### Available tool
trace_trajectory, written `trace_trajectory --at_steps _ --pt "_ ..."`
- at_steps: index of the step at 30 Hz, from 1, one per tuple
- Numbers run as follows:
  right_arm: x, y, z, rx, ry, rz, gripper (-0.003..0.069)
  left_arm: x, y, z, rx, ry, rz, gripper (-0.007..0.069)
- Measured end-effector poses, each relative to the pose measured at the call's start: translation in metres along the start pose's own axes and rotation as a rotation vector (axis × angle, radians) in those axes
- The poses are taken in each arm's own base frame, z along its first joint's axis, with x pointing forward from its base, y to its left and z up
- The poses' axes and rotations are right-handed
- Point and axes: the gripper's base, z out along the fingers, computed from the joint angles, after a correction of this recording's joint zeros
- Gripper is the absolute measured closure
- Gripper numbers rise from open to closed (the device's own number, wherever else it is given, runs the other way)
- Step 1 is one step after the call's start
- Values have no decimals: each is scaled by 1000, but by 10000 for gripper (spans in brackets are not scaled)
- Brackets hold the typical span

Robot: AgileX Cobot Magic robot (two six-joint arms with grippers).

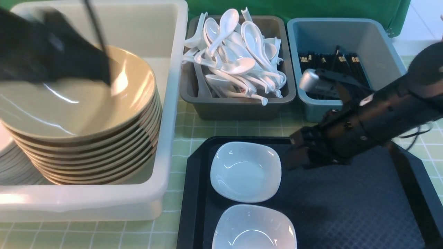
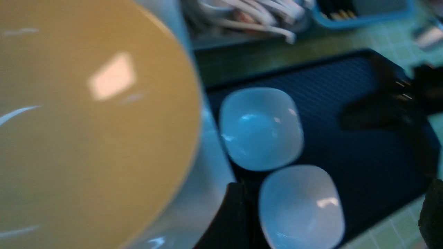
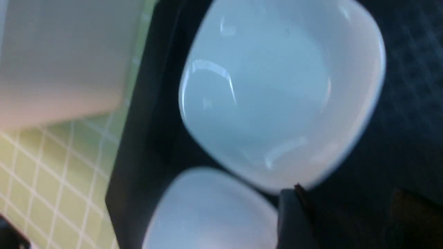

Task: On green table put chopsticks spoon bowls plates into blue grey white boxes.
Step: 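Reach for and grasp the small white dish on the black tray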

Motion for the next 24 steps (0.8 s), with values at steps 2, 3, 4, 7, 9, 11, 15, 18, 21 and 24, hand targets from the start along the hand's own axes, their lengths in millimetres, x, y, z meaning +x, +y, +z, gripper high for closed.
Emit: trace_trajectory --at_steps 2,3,4,7,9,11,15,18,21,24 --pt "-4 -8 18 -6 6 38 298 11 -15 18 77 25 63 55" --pt "-5 -13 28 -1 14 59 298 17 -20 30 105 39 90 76" --pt "-5 -14 30 1 13 64 298 18 -23 32 114 43 99 79" --pt "-6 -27 52 27 33 105 298 35 -30 57 148 67 121 144" --pt "-6 -32 61 35 41 119 298 41 -33 66 159 74 127 176" --pt "-5 -36 69 25 48 135 311 45 -34 71 166 75 125 212" --pt "-6 -37 80 -30 44 157 402 46 -33 73 167 66 117 283" --pt "-7 -37 84 -48 35 151 501 47 -33 74 168 65 115 319" --pt "-9 -37 84 -66 18 170 591 46 -33 74 167 62 115 360" --pt "-11 -38 78 -77 6 169 608 46 -33 74 167 62 115 385"
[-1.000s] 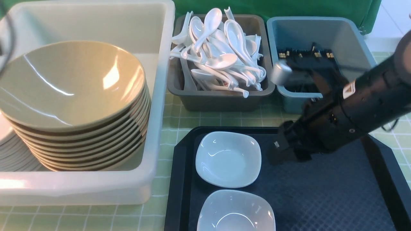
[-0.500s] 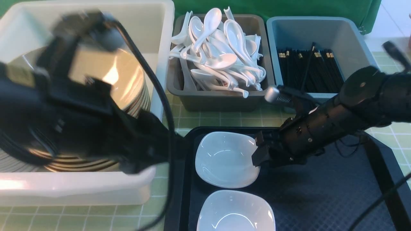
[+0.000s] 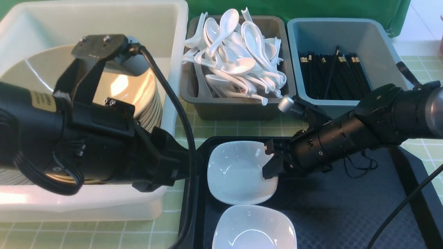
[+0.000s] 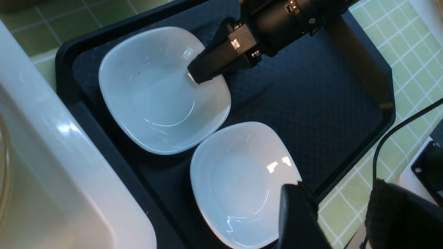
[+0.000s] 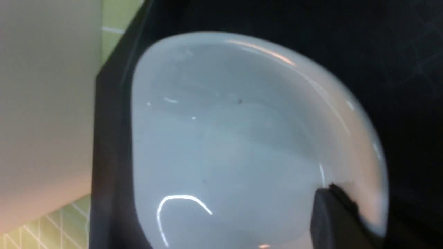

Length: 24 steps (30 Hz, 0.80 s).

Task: On green table put chopsticks spoon bowls plates into blue grey white boxes.
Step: 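Reach for and grasp the small white dish on the black tray, then place the white bowl down on the black tray with the right gripper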

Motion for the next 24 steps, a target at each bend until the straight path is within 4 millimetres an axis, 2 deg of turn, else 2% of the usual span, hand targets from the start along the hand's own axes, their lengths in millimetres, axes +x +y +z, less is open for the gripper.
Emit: trace_trajectory --at_steps 4,8,9,10,11,12,14,15,18,22,24 --pt "-4 -1 -22 12 -23 -58 613 1 0 0 2 7 0 396" --pt "-2 -5 -83 73 -92 -114 613 2 -1 0 6 21 1 395" --pt "-1 -8 -87 84 -94 -109 613 2 -1 0 6 21 4 395" --pt "6 -13 -107 111 -116 -111 613 1 0 0 4 11 17 395" --pt "7 -16 -110 117 -118 -102 613 1 0 0 3 10 19 395" --pt "16 -21 -125 134 -128 -95 613 -1 0 0 -2 -6 29 395" --pt "27 -28 -137 145 -120 -78 613 -2 1 0 -8 -27 34 395" --pt "41 -36 -143 156 -106 -49 613 -4 1 0 -13 -43 40 395" --pt "68 -49 -143 174 -76 -2 613 -9 2 0 -22 -96 38 395" --pt "91 -66 -130 216 -55 46 613 -13 2 -1 -19 -147 26 395" --pt "94 -71 -126 230 -58 54 613 -14 2 -1 -19 -152 24 395"
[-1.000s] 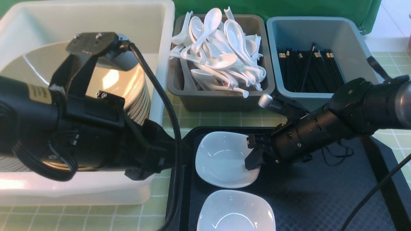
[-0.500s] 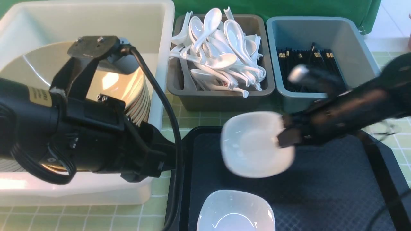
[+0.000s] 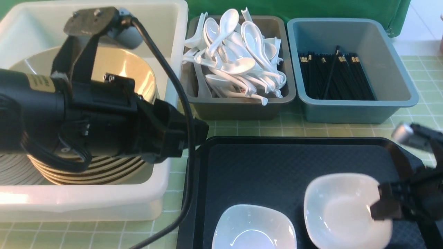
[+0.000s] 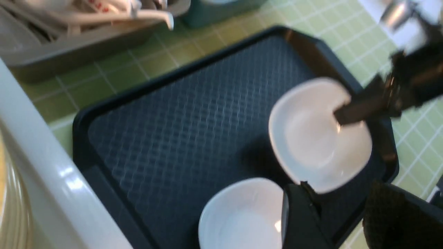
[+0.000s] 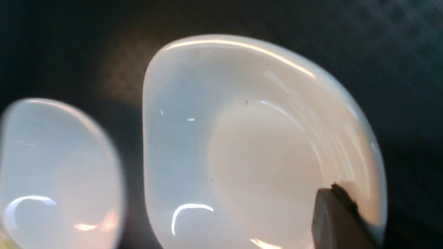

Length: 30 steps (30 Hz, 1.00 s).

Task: On green table put chopsticks spoon bowls plates into blue grey white boxes.
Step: 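Place the white bowl down on the black tray with the right gripper, then grasp the small white bowl on the black tray by its rim with the left gripper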

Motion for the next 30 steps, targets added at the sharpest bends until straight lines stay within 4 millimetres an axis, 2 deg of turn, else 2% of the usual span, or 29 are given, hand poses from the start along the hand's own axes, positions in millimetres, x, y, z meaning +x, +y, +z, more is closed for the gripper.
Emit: trace_trajectory --at_steps 2,8,12,13,18,20,22,25,27,30 --pt "6 -7 8 24 -14 20 608 0 0 0 0 -2 -1 395" --pt "7 -10 10 44 -46 7 560 0 3 7 1 20 -17 391" --pt "5 -12 10 61 -65 -4 441 3 5 16 7 75 -55 387" --pt "5 -12 10 62 -66 -4 441 3 5 16 8 78 -56 386" --pt "3 -15 5 72 -85 -11 227 7 6 31 52 244 -95 328" --pt "0 -13 -7 78 -127 -44 168 2 6 36 71 296 -96 296" --pt "-2 -9 -17 83 -155 -81 149 -3 6 38 83 308 -95 280" --pt "-5 7 -56 92 -221 -211 132 -21 2 51 139 326 -120 241" --pt "-4 19 -78 78 -246 -271 130 -26 -1 66 175 346 -127 238" --pt "6 40 -110 45 -280 -348 129 -27 -9 100 238 403 -135 227"
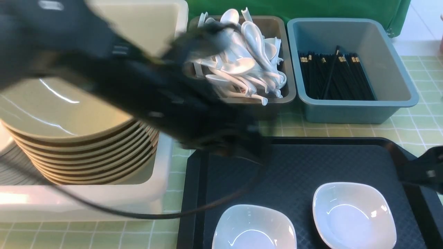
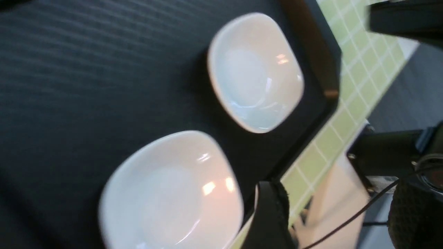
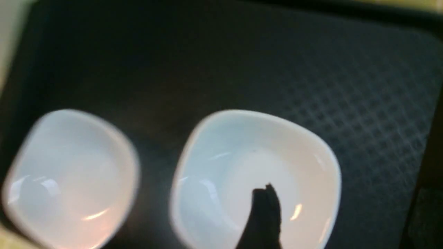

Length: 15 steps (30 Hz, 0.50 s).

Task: On green table put chopsticks spoon bowls plates into blue grey white boxes.
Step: 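Grasp the small white bowl on the black tray by its rim with the left gripper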

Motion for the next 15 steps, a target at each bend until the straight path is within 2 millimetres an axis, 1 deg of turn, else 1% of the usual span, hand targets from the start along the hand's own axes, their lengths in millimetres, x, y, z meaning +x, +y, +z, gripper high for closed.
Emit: trace_trajectory --at_steps 1,2,3,4,6,7,8,9,10,11,12,13,14,15 --pt "0 6 -8 -9 -11 -23 129 -3 1 12 10 26 -4 227" --pt "0 15 -19 -24 -31 -47 129 -7 3 34 20 80 -11 227" --pt "2 20 -26 -33 -50 -60 129 -10 3 46 26 104 -16 227" --pt "2 21 -26 -35 -50 -63 129 -11 6 52 25 118 -23 227" --pt "8 31 -38 -52 -83 -87 129 -18 7 78 29 169 -44 227" --pt "13 37 -47 -63 -103 -103 129 -27 8 97 30 187 -66 227" --pt "16 40 -51 -67 -115 -112 129 -33 9 107 28 196 -78 227" --pt "19 41 -55 -68 -123 -116 129 -36 10 118 23 206 -88 227" --pt "19 42 -56 -69 -124 -116 129 -39 9 119 21 201 -89 227" --pt "22 44 -59 -70 -131 -118 129 -47 11 133 5 209 -111 227" --pt "23 44 -60 -71 -129 -122 129 -50 15 143 -19 221 -141 227" --pt "24 44 -61 -71 -127 -122 129 -52 15 144 -26 219 -148 227" --pt "25 45 -61 -73 -121 -130 129 -56 23 158 -66 237 -179 227" --pt "25 45 -61 -74 -120 -133 129 -57 24 161 -70 240 -182 227"
